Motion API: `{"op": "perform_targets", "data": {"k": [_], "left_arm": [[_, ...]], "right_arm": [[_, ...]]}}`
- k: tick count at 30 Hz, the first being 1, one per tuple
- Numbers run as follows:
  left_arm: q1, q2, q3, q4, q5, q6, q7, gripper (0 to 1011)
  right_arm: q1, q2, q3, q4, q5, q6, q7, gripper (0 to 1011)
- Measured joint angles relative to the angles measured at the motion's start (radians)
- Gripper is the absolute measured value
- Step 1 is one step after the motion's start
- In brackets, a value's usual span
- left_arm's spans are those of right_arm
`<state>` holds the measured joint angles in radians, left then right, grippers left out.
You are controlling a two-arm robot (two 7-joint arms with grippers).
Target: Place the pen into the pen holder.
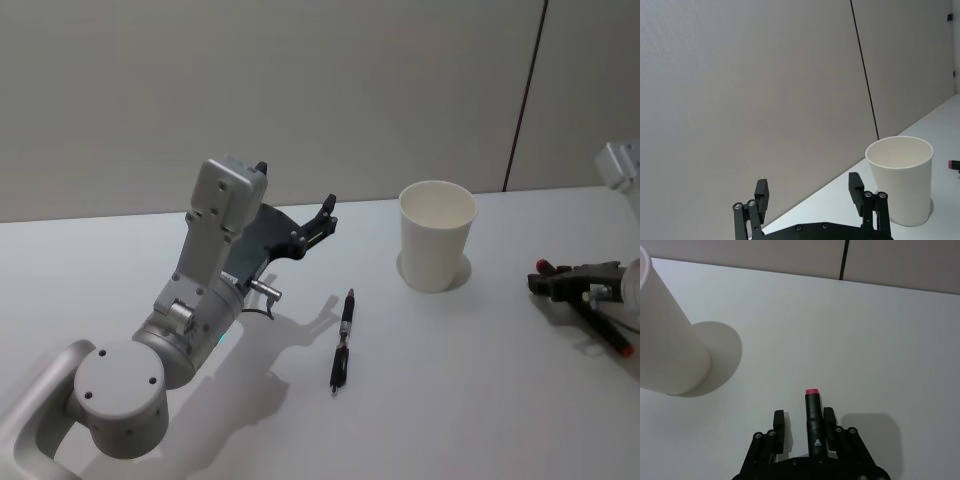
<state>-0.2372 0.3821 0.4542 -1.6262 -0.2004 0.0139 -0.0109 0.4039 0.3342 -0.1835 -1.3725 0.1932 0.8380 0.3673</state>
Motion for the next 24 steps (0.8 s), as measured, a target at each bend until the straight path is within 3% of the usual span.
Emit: {"op": "perform_targets", "data": {"k": [24], "left_arm": [[0.0,0.0,0.0,0.0,0.0,0.0,0.0,1000]], "right_arm": [[0.0,0.0,0.0,0.0,0.0,0.0,0.0,312]]}}
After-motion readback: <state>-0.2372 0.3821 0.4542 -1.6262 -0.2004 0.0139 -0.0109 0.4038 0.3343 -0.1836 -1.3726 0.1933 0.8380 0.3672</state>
